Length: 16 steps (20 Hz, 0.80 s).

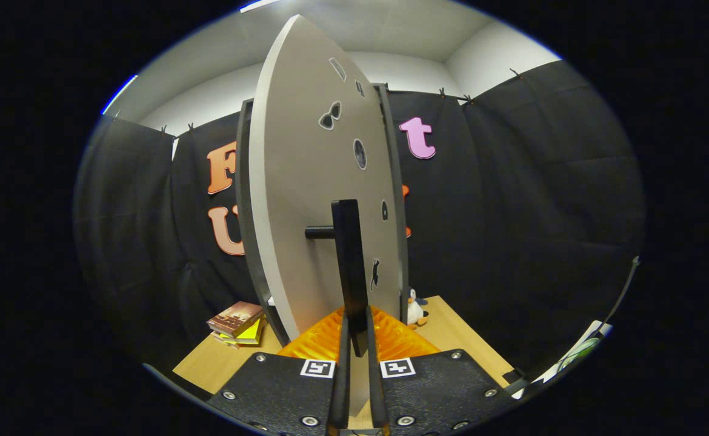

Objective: Open the shoe cabinet door, grab the shoes and put them into the shoe cabinet, then close the shoe cabinet door.

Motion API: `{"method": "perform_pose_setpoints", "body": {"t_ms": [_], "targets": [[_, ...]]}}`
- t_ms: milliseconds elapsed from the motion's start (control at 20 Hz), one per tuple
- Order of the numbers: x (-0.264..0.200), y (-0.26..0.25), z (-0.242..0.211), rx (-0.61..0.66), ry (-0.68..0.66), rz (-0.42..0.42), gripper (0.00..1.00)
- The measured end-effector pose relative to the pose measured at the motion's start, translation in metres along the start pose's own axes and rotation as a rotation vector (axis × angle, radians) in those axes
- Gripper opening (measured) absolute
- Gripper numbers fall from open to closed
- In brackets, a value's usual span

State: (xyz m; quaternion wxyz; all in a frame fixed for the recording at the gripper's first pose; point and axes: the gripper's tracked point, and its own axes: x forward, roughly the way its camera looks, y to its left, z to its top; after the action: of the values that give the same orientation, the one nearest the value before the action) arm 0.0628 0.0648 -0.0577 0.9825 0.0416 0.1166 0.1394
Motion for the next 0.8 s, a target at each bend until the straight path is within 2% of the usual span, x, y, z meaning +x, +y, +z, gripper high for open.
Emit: {"method": "perform_pose_setpoints", "body": {"t_ms": [300,500,650,800], "targets": [[-0.02,-0.071,-0.003,-0.001,0.002,-0.211,0.13],[-0.042,-0.097,-0.019,-0.021,0.008,-0.335,0.12],[-0.055,-0.089,-0.042,-0.009,0.008,-0.351,0.1],[-0.054,-0.064,-0.077,0.025,0.033,-0.297,0.11]]}}
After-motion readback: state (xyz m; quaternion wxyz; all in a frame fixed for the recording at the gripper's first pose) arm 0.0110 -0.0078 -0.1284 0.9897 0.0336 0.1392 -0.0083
